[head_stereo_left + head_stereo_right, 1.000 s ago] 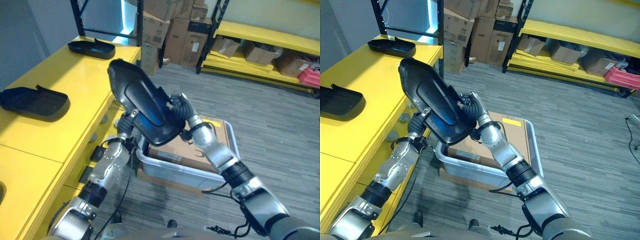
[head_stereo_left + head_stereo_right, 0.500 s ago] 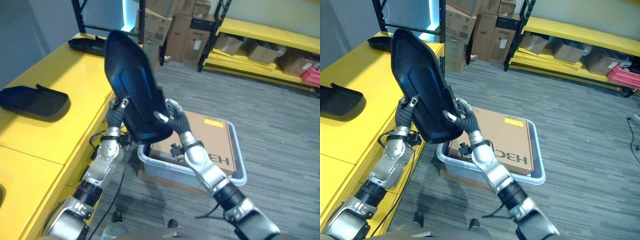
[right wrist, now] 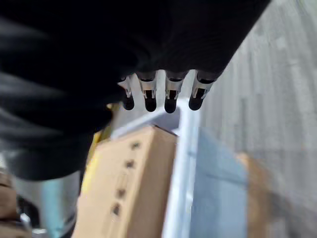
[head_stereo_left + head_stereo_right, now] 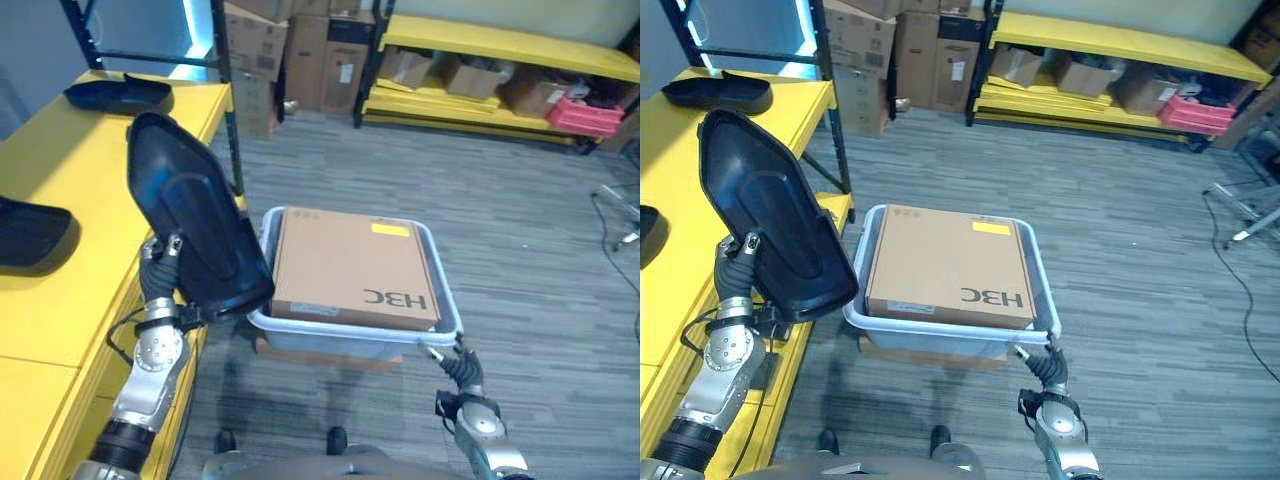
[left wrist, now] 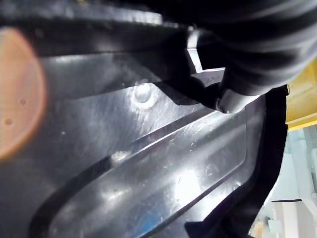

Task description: Move parts from the plastic box to the shelf.

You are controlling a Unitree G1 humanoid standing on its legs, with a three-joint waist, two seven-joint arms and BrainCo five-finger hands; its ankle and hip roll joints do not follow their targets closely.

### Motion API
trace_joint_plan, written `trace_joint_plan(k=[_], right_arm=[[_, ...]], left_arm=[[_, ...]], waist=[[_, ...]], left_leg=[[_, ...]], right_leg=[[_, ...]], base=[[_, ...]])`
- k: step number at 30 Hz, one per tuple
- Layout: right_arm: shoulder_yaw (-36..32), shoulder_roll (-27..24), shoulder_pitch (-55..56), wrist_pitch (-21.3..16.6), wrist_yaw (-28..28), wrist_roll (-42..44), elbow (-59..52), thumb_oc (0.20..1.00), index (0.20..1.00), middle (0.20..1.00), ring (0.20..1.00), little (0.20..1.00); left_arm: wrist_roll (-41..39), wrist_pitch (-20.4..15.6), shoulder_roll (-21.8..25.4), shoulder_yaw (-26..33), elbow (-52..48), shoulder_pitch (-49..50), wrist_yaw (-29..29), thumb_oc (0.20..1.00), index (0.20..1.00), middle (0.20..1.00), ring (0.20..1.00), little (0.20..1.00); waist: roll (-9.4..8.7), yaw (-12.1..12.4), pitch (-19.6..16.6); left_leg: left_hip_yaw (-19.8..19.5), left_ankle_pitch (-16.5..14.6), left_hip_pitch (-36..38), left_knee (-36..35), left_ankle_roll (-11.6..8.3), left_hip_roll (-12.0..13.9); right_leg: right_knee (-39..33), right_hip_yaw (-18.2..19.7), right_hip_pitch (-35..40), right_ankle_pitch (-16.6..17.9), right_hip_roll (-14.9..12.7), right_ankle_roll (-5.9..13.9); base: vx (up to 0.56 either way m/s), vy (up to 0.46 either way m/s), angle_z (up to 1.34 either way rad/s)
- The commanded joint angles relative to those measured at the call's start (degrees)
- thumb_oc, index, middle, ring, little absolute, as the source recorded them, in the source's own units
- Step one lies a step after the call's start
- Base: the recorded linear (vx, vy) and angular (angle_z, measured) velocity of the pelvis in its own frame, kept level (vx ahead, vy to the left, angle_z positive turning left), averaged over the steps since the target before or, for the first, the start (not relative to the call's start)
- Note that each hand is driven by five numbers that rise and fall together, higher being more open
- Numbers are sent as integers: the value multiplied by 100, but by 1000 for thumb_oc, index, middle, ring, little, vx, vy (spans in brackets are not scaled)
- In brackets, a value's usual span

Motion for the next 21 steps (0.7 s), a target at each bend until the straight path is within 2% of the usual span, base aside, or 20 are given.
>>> trace_joint_plan(k=[1, 2, 3, 4, 5, 6, 8, 9, 10, 11, 13, 15, 16, 17, 18, 21], right_arm=[[280, 210, -621, 1069, 1696, -582, 1034, 1000, 1000, 1000, 1000, 1000], [334, 232, -657, 1126, 1782, -869, 1196, 1000, 1000, 1000, 1000, 1000], [597, 380, -760, 1214, 2247, -2103, 2261, 1000, 1000, 1000, 1000, 1000], [689, 422, -797, 1214, 2260, -2468, 2497, 1000, 1000, 1000, 1000, 1000], [1146, 556, -856, 1669, 2608, -3299, 3165, 1000, 1000, 1000, 1000, 1000], [1367, 606, -901, 1896, 2533, -3129, 3498, 1000, 1000, 1000, 1000, 1000], [1363, 712, -1126, 2273, 2193, -2214, 3858, 1000, 1000, 1000, 1000, 1000], [1346, 731, -1190, 2357, 2102, -1979, 3897, 1000, 1000, 1000, 1000, 1000], [1218, 755, -1292, 2462, 2035, -1737, 3958, 1000, 1000, 1000, 1000, 1000], [947, 807, -1316, 2359, 1963, -1594, 4003, 1000, 1000, 1000, 1000, 1000], [842, 827, -1258, 2203, 1942, -1567, 4004, 1000, 1000, 1000, 1000, 1000], [771, 856, -1214, 2077, 1807, -1505, 4000, 1000, 1000, 1000, 1000, 1000], [779, 854, -1229, 2081, 1691, -1364, 3975, 1000, 1000, 1000, 1000, 1000], [760, 808, -1278, 2106, 1479, -1113, 3979, 1000, 1000, 1000, 1000, 1000], [528, 695, -1387, 2097, 1142, -449, 4076, 1000, 1000, 1000, 1000, 1000], [121, 577, -1406, 1811, 941, -66, 4089, 1000, 1000, 1000, 1000, 1000]], left_arm=[[-131, -674, 141, 633, -662, -489, -282, 200, 200, 200, 200, 200], [-167, -674, 136, 677, -706, -477, -287, 200, 200, 200, 200, 200], [-443, -625, 129, 834, -833, -456, -529, 200, 200, 200, 200, 200], [-507, -628, 114, 881, -829, -465, -587, 200, 200, 200, 200, 200], [-425, -580, 43, 914, -913, -550, -793, 200, 200, 200, 200, 200], [-225, -522, 6, 842, -1051, -604, -862, 200, 200, 200, 200, 200], [154, -373, -102, 723, -1426, -656, -922, 200, 200, 200, 200, 200], [379, -346, -126, 700, -1511, -658, -885, 200, 200, 200, 200, 200], [650, -231, -138, 699, -1663, -643, -881, 200, 200, 200, 200, 200], [749, -139, -15, 693, -1714, -717, -986, 200, 200, 200, 200, 200], [510, -171, 62, 720, -1692, -778, -1227, 200, 200, 200, 200, 200], [304, -265, 181, 710, -1680, -782, -1433, 200, 200, 200, 200, 200], [247, -354, 224, 685, -1688, -764, -1515, 200, 200, 200, 200, 200], [195, -452, 296, 645, -1762, -721, -1607, 200, 200, 200, 200, 200], [165, -726, 388, 512, -1850, -705, -1862, 200, 200, 200, 200, 200], [131, -733, 483, 420, -2034, -817, -1890, 200, 200, 200, 200, 200]], waist=[[250, 431, 190], [270, 483, 214], [335, 679, 348], [342, 728, 394], [279, 899, 441], [185, 993, 448], [43, 1090, 445], [20, 1107, 435], [25, 1111, 382], [90, 1007, 273], [160, 911, 188], [270, 776, 83], [309, 745, 54], [393, 781, 20], [474, 795, 35], [533, 786, 86]], left_leg=[[-377, 130, -123, -59, -141, 116], [-369, 210, -232, -59, -172, 123], [-225, 476, -482, -11, -285, 186], [-128, 486, -493, 29, -296, 185], [203, 273, -442, 334, -223, 37], [337, 8, -427, 733, -105, -116], [466, -424, -357, 1382, 132, -381], [488, -520, -334, 1503, 180, -435], [491, -806, -148, 1729, 164, -464], [872, -977, 144, 1846, 160, -491], [1187, -1095, 395, 1535, 174, -513], [1494, -1191, 682, 886, 225, -568], [1486, -1133, 807, 532, 230, -626], [1213, -973, 818, 69, 238, -736], [1143, -798, 638, -30, 268, -717], [965, -769, 568, -54, 360, -738]], right_leg=[[19, -363, 88, -177, -258, 106], [19, -413, 71, -166, -269, 109], [19, -727, 196, -179, -305, 142], [19, -857, 245, -168, -330, 157], [19, -1317, 327, -95, -421, 158], [44, -1551, 339, -57, -481, 112], [86, -1882, 330, 27, -585, 41], [98, -1949, 312, 47, -604, 26], [104, -1986, 294, 24, -547, 31], [155, -2418, 149, 127, -540, 35], [249, -2668, 42, 186, -603, 79], [428, -2905, -113, 271, -747, 167], [435, -2908, -169, 328, -755, 233], [528, -2855, -240, 278, -709, 261], [836, -2853, -316, 122, -725, 238], [1288, -2853, -466, -9, -858, 196]], base=[[-132, -78, 41], [-114, -101, 59], [-100, -97, 73], [-160, -183, 86], [-171, -179, 97], [-189, -182, 130], [-130, -80, 195], [-60, -47, 203], [-102, 51, 146], [-88, 75, 101], [-95, 163, 134], [-60, 249, 178], [-75, 303, 187], [-148, 380, 210], [-142, 333, 153], [-102, 223, 61]])
